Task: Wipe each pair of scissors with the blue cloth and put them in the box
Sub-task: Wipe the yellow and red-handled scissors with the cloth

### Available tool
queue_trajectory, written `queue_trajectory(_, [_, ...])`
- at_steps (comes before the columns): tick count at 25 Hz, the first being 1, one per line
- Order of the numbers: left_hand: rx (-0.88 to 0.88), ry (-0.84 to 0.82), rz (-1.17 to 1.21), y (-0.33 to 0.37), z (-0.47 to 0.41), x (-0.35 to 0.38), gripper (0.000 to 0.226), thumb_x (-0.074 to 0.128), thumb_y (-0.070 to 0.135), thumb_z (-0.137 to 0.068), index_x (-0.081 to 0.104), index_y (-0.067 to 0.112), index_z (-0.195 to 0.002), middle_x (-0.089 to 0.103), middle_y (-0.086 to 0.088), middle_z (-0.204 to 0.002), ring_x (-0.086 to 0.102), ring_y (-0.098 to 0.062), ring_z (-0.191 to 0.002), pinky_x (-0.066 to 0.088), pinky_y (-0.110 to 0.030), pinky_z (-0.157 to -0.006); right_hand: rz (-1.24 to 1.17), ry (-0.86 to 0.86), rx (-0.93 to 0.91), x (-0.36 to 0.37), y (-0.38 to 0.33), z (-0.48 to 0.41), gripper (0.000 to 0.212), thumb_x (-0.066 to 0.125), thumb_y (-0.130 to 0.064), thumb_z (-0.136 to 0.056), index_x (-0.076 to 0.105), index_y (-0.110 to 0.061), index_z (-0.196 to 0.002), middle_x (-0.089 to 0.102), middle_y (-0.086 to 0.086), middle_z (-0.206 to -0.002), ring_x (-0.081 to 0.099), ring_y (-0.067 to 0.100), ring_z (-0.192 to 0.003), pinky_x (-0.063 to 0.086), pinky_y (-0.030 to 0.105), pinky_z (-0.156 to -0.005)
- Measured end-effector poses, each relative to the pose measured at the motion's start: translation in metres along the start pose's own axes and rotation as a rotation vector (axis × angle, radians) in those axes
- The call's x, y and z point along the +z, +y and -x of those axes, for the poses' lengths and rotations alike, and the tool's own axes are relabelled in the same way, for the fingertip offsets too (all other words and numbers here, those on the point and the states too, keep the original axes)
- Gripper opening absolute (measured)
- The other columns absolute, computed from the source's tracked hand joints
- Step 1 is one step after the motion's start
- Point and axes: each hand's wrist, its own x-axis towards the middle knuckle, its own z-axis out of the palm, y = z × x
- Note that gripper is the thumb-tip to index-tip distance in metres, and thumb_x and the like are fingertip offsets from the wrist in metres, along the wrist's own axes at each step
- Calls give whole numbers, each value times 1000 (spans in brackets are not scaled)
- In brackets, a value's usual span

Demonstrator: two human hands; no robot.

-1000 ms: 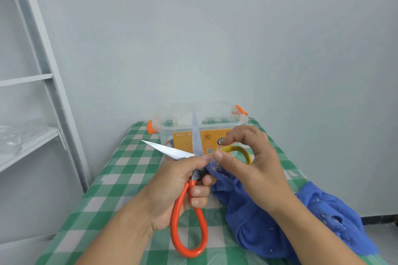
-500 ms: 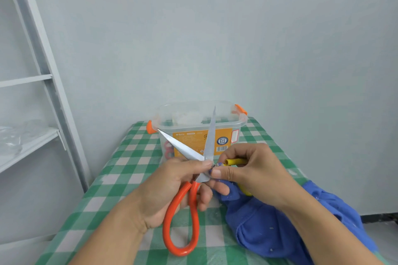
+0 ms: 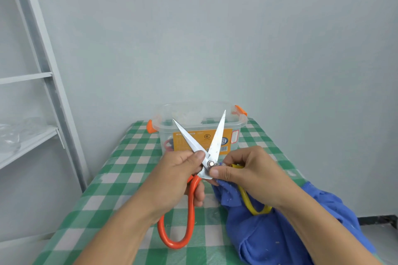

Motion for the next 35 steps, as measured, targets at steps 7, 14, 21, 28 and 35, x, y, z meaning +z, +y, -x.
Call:
queue_trajectory(7, [-33,-25,-78,-1,-1,2,42,46,30,-105,57,-7,-91,59,-19,-54,54,-28,-44,50,-33,-52,40,27,29,4,0,2,60,84,-55,-62,55,-4,-58,40,1,-50,34,12,-51,27,28,-52])
queue_trajectory(14, [-62,-21,-76,3,0,1,40,44,26,-106,59,-9,-93,62,-9,-50,53,-25,-40,50,-30,-47,-60,-84,77,-3,2,3,36,79,-34,-84,69,-3,-69,49,9,-55,33,15,-50,27,26,-50])
queue_trajectory(21, [-99,3,-40,2,-1,1,35,46,25,-106,59,-1,-85,56,-5,-48,53,-20,-37,51,-30,-44,-175,-166,103,-4,5,2,27,81,-42,-75,74,-16,-71,51,11,-62,29,14,-49,24,24,-46])
queue_trajectory(28, [-105,14,-49,-1,-3,0,37,47,26,-105,57,-5,-88,55,-8,-48,53,-21,-37,51,-29,-44,-235,-194,131,-4,10,0,20,79,-19,-80,72,0,-84,59,36,-77,35,11,-49,30,19,-47])
queue_trajectory(35, [-89,13,-98,-8,-6,2,38,47,30,-105,47,6,-76,54,-15,-48,53,-27,-40,51,-36,-53,-52,-57,160,5,4,-3,37,87,-27,-77,60,-4,-66,48,2,-55,37,13,-49,29,22,-49])
